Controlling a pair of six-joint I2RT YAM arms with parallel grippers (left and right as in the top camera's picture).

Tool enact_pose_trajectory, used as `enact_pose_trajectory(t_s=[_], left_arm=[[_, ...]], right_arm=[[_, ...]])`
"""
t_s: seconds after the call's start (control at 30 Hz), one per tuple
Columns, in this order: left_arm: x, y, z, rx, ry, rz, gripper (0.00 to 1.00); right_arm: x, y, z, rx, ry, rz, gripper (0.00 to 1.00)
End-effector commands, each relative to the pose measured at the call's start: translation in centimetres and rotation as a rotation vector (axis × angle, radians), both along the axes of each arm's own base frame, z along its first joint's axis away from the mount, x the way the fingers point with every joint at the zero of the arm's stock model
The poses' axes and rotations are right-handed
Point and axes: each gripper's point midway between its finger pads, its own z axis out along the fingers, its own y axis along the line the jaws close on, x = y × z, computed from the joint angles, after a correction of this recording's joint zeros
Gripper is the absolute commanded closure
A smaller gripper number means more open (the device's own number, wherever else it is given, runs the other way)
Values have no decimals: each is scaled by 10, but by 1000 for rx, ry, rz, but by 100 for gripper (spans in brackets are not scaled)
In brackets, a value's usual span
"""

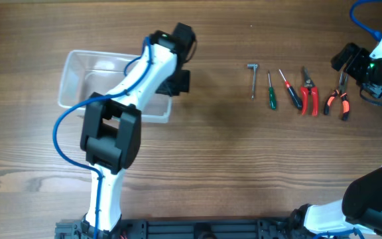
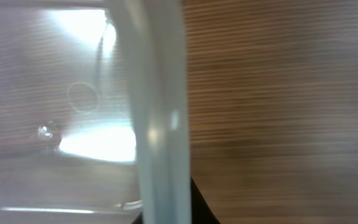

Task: Pack container
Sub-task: 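Grip the container rim with the left gripper and drag it rightward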

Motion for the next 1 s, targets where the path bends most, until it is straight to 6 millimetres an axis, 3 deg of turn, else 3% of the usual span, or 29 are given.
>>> enact_pose_trajectory(t_s=[0.0,0.2,0.27,0.63,0.97], left_arm=[[-16,-65,-1,-178,21,-18,96],[-28,-112,2,-243,-7,17,96],[-29,-119,3,-249,-21,2,96],[-11,-145,11,-346,-101,23,96],[-3,-152,14,-386,-116,241,96]], right_arm=[[1,-1,3,-5,1,-9,0],[-3,1,1,6,17,-7,0],[-4,2,0,8,22,-7,0],[-11,5,-3,22,55,-7,0],[-12,8,-3,37,56,0,0]])
